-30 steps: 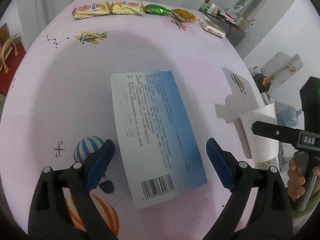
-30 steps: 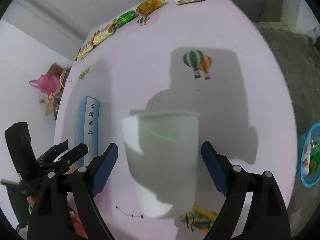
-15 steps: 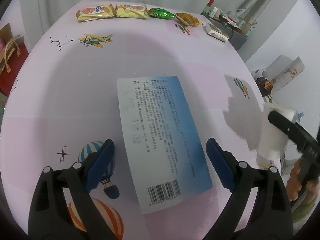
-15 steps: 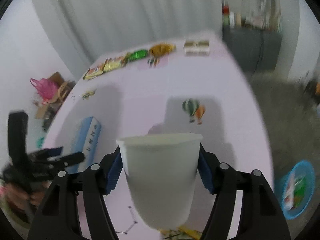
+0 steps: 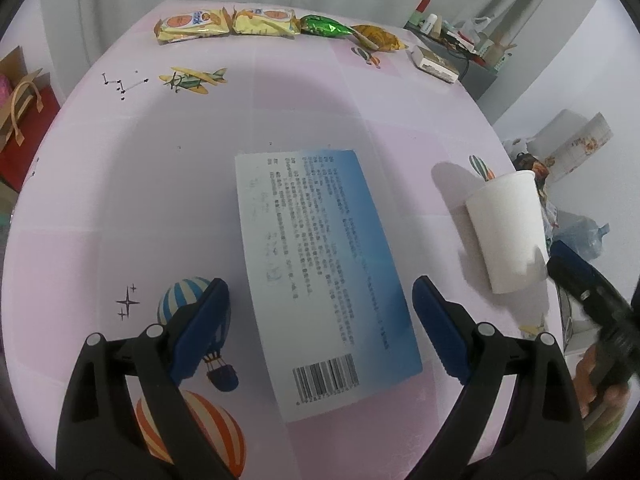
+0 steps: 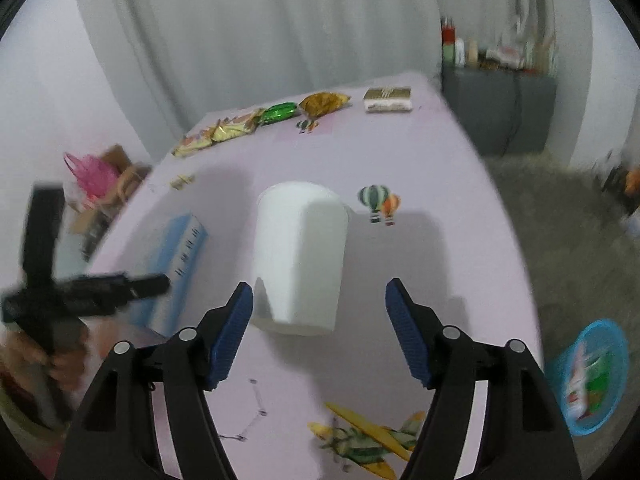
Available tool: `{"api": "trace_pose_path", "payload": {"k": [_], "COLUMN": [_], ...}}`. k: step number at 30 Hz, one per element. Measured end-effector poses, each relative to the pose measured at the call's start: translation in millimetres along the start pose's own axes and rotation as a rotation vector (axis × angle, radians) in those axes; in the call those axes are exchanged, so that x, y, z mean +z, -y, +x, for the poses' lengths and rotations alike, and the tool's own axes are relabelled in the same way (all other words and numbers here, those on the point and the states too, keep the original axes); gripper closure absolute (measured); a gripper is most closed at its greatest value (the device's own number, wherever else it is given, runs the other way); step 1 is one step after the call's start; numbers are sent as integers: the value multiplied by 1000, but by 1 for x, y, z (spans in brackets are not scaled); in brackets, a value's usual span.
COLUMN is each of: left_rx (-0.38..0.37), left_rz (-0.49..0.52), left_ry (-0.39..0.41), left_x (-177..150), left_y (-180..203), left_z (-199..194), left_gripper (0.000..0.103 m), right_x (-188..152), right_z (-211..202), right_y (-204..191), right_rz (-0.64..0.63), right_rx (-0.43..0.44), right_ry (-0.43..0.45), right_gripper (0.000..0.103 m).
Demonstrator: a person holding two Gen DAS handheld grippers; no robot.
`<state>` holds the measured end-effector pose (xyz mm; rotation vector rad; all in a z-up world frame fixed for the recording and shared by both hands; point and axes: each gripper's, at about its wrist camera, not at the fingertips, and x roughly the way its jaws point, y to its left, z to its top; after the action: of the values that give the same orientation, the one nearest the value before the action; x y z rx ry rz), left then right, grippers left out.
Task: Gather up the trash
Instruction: 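Lift the white paper cup with the right tool and hold it upright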
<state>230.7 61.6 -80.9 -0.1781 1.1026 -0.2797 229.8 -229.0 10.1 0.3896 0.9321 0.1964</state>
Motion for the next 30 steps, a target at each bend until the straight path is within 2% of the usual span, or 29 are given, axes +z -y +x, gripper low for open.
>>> {"api": "trace_pose_path", "payload": {"k": [4, 6, 10, 13, 16, 18, 22, 26, 30], "left_rx": [-2, 0, -1, 3, 3, 3, 3, 4, 7], "left_rz": [-5, -7, -24, -14, -17, -16, -19, -16, -12], "left_ry": [2, 4, 3, 8, 8, 9, 9, 10, 12], "left_x": [1, 2, 2, 1, 1, 1, 0, 0, -1], "left_y": [0, -1, -5, -5, -5, -5, -5, -5, -5], "left_z": [0, 0, 1, 0, 0, 0, 0, 0, -1], "left_gripper": [14, 14, 14, 14, 14, 14, 14, 14, 14], "right_x": [30, 43, 52, 50, 51, 49, 24, -1, -27], "right_z": [26, 50, 86, 99, 85, 64, 27, 13, 6], "right_y": [12, 15, 0, -10, -17, -26, -47, -49, -47], "right_rz": [141, 188, 134, 109, 62, -12, -216, -310, -348], "right_rx": [157, 174, 164, 178, 146, 133, -25, -129, -186], "right_ry": [-147, -247, -384, -422, -326, -211, 39, 127, 156], "right_gripper": [18, 18, 19, 40, 41, 41, 40, 40, 40]}}
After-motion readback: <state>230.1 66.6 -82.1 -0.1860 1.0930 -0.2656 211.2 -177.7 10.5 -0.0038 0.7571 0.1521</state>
